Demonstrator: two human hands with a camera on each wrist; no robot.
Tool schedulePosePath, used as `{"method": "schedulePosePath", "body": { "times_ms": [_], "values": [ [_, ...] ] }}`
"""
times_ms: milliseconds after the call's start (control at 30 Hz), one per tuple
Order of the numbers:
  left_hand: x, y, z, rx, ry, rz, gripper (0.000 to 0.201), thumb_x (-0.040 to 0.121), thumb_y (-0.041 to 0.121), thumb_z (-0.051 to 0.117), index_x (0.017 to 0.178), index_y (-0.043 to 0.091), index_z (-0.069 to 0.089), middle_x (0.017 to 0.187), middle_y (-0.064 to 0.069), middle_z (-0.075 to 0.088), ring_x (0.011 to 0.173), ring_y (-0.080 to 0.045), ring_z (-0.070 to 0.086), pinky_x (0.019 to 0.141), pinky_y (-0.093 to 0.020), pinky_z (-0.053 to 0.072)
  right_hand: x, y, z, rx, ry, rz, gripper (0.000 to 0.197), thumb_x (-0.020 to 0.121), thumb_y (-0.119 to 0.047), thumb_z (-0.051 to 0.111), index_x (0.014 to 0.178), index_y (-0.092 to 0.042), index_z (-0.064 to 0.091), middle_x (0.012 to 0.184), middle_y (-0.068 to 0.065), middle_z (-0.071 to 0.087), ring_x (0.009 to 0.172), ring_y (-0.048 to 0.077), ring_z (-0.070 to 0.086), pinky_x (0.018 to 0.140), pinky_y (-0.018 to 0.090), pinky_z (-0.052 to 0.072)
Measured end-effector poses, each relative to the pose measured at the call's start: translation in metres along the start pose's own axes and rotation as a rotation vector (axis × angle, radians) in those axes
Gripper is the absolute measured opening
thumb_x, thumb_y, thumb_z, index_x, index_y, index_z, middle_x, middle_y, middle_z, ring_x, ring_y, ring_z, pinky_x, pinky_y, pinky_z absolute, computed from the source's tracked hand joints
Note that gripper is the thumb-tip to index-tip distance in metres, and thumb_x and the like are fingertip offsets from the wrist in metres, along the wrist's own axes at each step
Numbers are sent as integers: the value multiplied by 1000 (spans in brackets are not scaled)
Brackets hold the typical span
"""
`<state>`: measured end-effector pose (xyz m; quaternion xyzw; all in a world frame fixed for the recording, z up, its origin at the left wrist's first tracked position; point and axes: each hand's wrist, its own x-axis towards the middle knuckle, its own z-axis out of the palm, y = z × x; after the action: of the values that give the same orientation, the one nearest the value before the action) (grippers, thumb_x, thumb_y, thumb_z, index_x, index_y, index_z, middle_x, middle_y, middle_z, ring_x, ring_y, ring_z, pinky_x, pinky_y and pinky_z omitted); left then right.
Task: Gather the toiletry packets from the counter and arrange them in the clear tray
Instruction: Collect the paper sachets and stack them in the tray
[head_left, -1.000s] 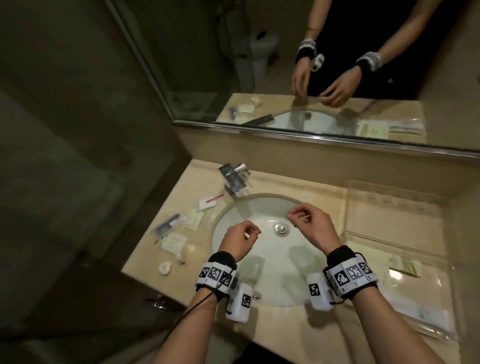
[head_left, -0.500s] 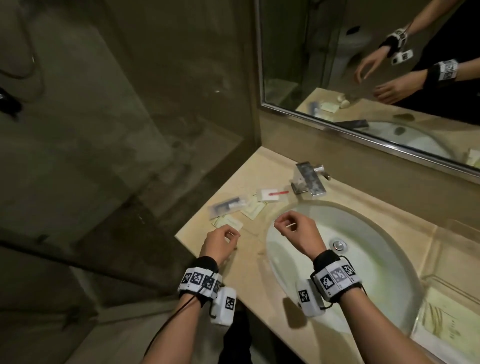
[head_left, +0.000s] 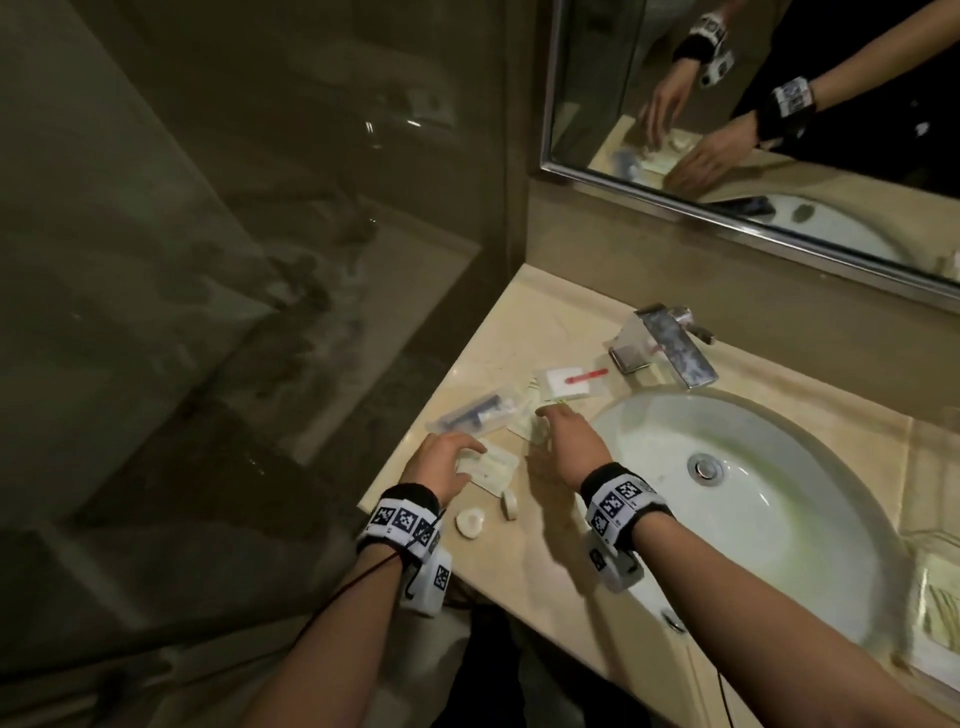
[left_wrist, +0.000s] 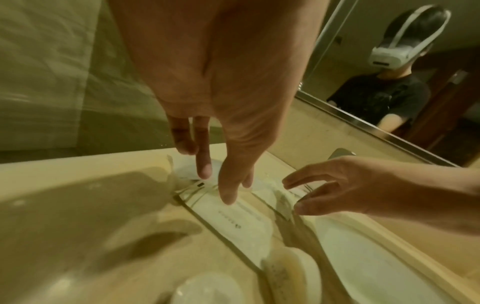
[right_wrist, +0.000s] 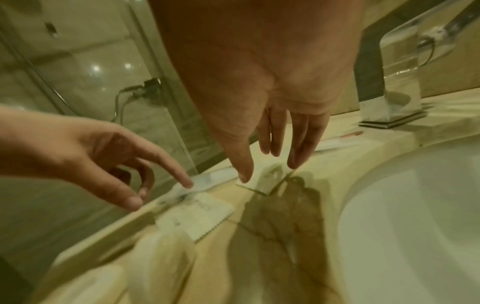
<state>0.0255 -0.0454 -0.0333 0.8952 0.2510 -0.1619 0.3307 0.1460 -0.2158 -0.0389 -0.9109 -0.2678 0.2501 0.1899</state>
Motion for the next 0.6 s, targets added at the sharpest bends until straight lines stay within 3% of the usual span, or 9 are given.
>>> {"method": "schedulePosePath", "body": {
  "times_ms": [133, 200, 267, 467, 600],
  "values": [
    [22, -10, -3, 43, -123, 176, 57, 73, 4, 77, 120, 32, 63, 132, 11, 55, 124, -11, 46, 109, -22, 35, 22, -1, 14, -151, 36, 0, 55, 85, -9, 63, 137, -12, 46, 145, 7, 45, 118, 31, 52, 100, 41, 47],
    [29, -14, -2, 91, -162, 226, 62, 70, 5, 79, 124, 30, 61, 135, 13, 52, 129, -10, 38, 111, -19, 25, 25, 1, 21, -223, 61, -5, 56, 86, -17, 64, 139, -13, 46, 147, 6, 45, 118, 32, 52, 99, 41, 45],
    [35, -16, 0, 152, -167, 261, 65, 70, 6, 80, 126, 31, 59, 137, 15, 48, 129, -11, 35, 109, -19, 25, 24, 1, 25, -291, 92, -2, 56, 85, -23, 64, 138, -13, 47, 143, 7, 50, 116, 32, 53, 96, 41, 43],
    [44, -11, 3, 197, -144, 280, 62, 70, 6, 80, 121, 29, 54, 131, 10, 44, 128, -14, 36, 109, -32, 38, 27, -1, 33, -372, 144, -51, 45, 70, -24, 71, 111, -10, 62, 105, 10, 68, 98, 32, 61, 86, 41, 48],
    [49, -10, 3, 229, -119, 236, 53, 67, 13, 84, 112, 24, 57, 124, 7, 42, 123, -13, 38, 106, -32, 41, 25, -9, 36, -455, 151, -70, 26, 63, -7, 80, 84, -7, 65, 78, 12, 66, 72, 31, 64, 60, 36, 53]
  ]
}}
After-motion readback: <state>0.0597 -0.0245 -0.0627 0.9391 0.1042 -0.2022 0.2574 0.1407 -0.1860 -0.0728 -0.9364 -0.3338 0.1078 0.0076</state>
